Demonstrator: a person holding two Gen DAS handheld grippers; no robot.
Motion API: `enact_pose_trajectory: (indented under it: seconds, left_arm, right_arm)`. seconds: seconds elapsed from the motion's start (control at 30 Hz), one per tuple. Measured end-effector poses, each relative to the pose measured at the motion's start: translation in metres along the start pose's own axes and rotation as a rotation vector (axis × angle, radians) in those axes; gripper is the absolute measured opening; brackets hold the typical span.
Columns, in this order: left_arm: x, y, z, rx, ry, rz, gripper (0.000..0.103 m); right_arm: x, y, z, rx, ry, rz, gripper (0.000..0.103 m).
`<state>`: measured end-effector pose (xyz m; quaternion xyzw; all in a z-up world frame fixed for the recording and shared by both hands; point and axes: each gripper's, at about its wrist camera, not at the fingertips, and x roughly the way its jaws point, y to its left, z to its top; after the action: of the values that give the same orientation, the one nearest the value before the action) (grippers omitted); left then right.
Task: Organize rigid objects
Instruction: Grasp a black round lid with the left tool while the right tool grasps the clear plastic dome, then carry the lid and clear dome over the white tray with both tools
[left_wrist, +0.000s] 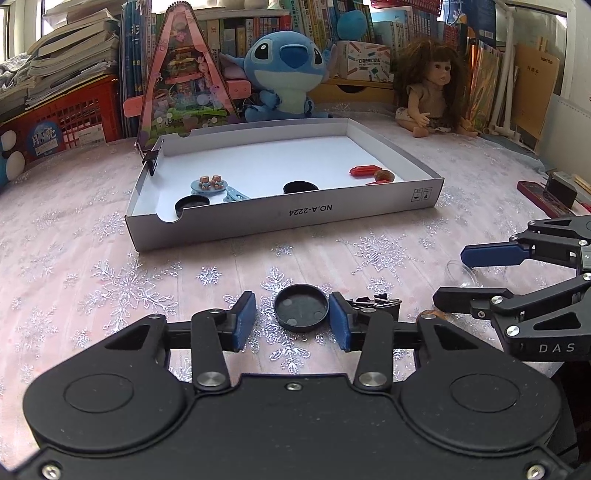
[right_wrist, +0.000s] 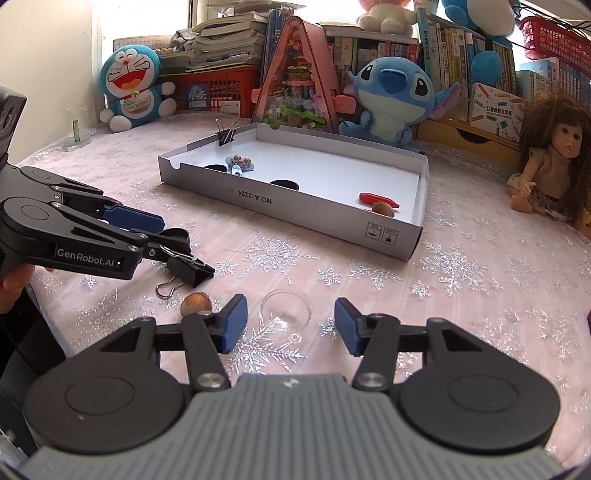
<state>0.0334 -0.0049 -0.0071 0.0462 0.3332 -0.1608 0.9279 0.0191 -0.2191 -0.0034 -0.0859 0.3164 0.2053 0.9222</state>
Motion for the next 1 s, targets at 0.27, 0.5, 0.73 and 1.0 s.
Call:
enact_pose_trajectory:
  seconds: [0.27, 0.5, 0.73, 1.0]
  left_arm:
    - [-0.006, 0.002, 0.002, -0.034, -0.013, -0.011, 0.030]
    - [-0.014, 0.006, 0.015, -0.028, -0.055, 0.010, 0.030]
    - [-0.014, 0.018, 0.040, -0.046, -0.091, 0.038, 0.030]
    - [0.000, 0.035, 0.074, -0.064, -0.115, 0.063, 0.030]
  right_arm:
    - [-0.003, 0.003, 0.002, -0.003, -0.010, 0.002, 0.034]
    - [-0.006, -0.003, 0.011, 0.007, -0.035, -0.031, 0.034]
    - [-0.003, -0.019, 0.028, 0.036, -0.058, -0.092, 0.034]
    - [0.007, -0.039, 0.052, 0.073, -0.079, -0.143, 0.034]
